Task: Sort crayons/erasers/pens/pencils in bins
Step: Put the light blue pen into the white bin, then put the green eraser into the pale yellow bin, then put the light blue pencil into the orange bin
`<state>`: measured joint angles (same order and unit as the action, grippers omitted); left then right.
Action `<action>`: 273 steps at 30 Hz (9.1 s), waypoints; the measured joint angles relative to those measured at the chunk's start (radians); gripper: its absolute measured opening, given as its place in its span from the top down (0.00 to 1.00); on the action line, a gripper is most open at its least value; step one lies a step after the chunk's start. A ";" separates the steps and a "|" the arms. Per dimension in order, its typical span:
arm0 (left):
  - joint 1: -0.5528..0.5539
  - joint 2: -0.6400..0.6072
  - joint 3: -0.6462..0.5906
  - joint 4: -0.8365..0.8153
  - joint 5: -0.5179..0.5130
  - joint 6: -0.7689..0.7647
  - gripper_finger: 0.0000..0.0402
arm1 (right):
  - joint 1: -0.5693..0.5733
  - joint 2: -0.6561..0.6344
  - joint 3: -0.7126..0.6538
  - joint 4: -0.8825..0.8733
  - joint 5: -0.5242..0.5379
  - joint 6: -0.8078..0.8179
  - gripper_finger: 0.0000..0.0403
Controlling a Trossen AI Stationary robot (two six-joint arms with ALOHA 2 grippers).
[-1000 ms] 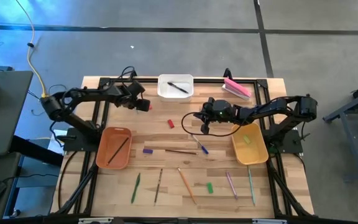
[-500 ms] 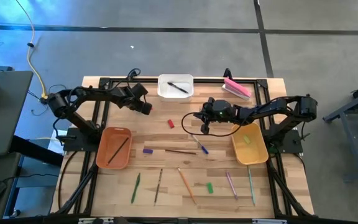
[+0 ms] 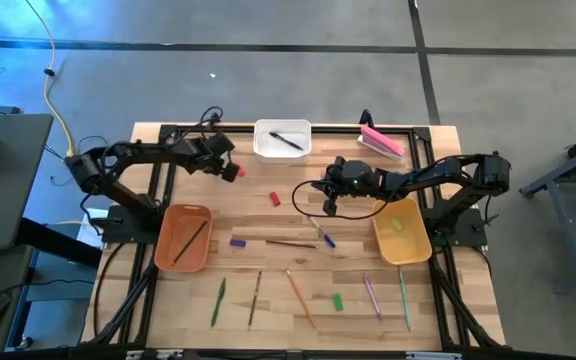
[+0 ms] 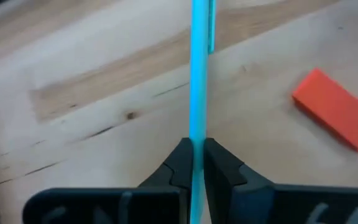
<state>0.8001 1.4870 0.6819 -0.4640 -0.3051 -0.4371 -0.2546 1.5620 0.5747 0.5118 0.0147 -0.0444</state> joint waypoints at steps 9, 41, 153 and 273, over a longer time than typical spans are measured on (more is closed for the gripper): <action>-0.003 -0.205 0.014 -0.012 -0.016 0.036 0.98 | 0.000 0.000 0.000 0.000 0.000 0.000 1.00; -0.079 0.375 0.610 0.113 0.296 0.550 1.00 | 0.000 0.000 0.000 0.000 0.000 0.002 1.00; -0.430 -0.487 -0.671 1.515 0.506 0.405 1.00 | 0.921 0.546 0.938 -1.420 0.084 1.907 0.51; -0.430 -0.487 -0.671 1.560 0.504 0.344 1.00 | 1.294 -0.037 0.323 -1.302 0.066 2.314 0.88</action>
<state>0.3706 1.0004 0.0113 1.0964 0.1992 -0.0932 1.0395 1.5254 0.8982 -0.7898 0.0811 2.2692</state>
